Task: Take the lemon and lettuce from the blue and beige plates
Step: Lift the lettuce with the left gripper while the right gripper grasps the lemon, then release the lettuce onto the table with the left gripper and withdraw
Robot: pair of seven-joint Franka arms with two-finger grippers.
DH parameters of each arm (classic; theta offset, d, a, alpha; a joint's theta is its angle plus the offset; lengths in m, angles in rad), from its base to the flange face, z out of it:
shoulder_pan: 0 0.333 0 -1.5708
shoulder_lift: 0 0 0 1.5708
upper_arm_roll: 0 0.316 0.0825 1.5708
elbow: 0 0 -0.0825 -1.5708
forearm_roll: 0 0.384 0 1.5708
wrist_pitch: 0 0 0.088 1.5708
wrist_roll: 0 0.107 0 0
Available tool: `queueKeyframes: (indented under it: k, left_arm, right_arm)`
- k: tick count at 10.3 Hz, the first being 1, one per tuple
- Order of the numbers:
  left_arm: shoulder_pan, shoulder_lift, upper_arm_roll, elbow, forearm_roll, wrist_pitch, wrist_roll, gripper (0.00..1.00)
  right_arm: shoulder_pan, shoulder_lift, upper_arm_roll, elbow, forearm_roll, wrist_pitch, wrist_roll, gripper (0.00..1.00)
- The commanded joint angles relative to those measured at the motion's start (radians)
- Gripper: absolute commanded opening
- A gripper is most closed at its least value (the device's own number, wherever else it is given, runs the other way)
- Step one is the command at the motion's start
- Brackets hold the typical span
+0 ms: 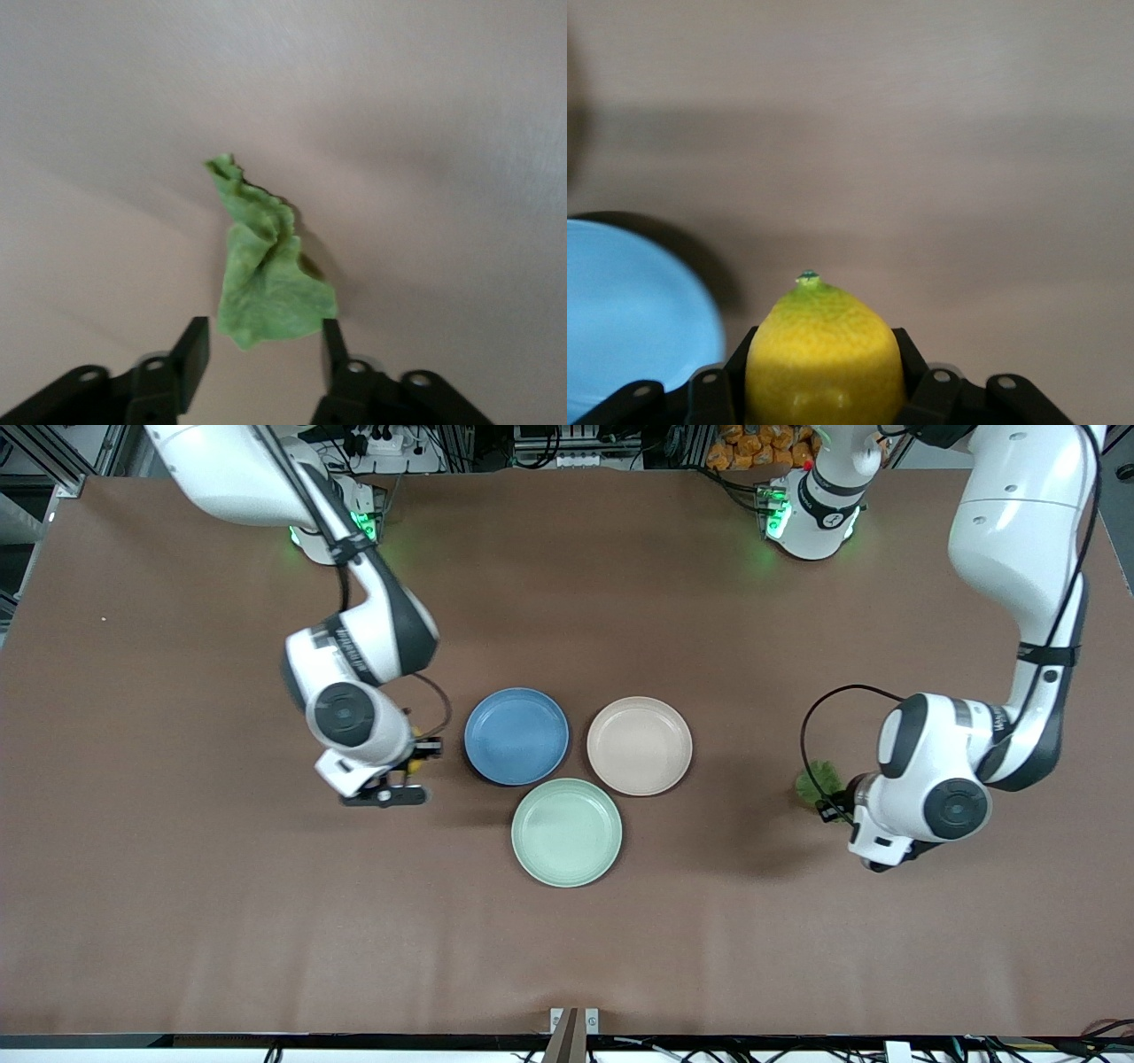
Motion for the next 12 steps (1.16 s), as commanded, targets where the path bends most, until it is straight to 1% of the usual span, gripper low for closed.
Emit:
queueKeyframes:
  k: [1, 2, 4, 6, 7, 8, 9, 11, 12]
  left_arm:
    - [0.020, -0.059, -0.008, 0.014, 0.029, -0.023, 0.051, 1.00]
    - [0.025, -0.084, -0.008, 0.014, 0.029, -0.039, 0.097, 1.00]
    - [0.042, -0.150, -0.008, 0.014, 0.029, -0.072, 0.220, 1.00]
    - [0.040, -0.226, -0.011, 0.013, 0.029, -0.107, 0.257, 1.00]
    - [0.040, -0.271, -0.019, 0.011, 0.027, -0.139, 0.275, 1.00]
    - [0.040, -0.323, -0.020, 0.009, 0.012, -0.179, 0.306, 1.00]
    - [0.037, -0.363, -0.023, 0.006, 0.009, -0.197, 0.309, 1.00]
    - [0.039, -0.430, -0.042, 0.005, 0.000, -0.239, 0.347, 1.00]
    - [0.042, -0.467, -0.043, 0.003, -0.028, -0.245, 0.402, 1.00]
  right_arm:
    - [-0.015, -0.070, -0.069, -0.081, -0.009, 0.004, -0.131, 0.15]
    - [-0.028, -0.074, -0.102, -0.089, -0.009, 0.004, -0.191, 0.14]
    - [-0.034, -0.078, -0.192, -0.098, -0.009, 0.013, -0.291, 0.13]
    - [-0.057, -0.081, -0.254, -0.122, -0.006, 0.045, -0.403, 0.13]
    - [-0.074, -0.085, -0.268, -0.145, 0.030, 0.070, -0.423, 0.13]
    - [-0.081, -0.085, -0.298, -0.176, 0.082, 0.111, -0.461, 0.12]
    - [-0.082, -0.085, -0.323, -0.214, 0.111, 0.159, -0.510, 0.11]
    - [-0.085, -0.082, -0.327, -0.275, 0.115, 0.258, -0.518, 0.11]
    - [-0.091, -0.075, -0.327, -0.294, 0.116, 0.304, -0.518, 0.10]
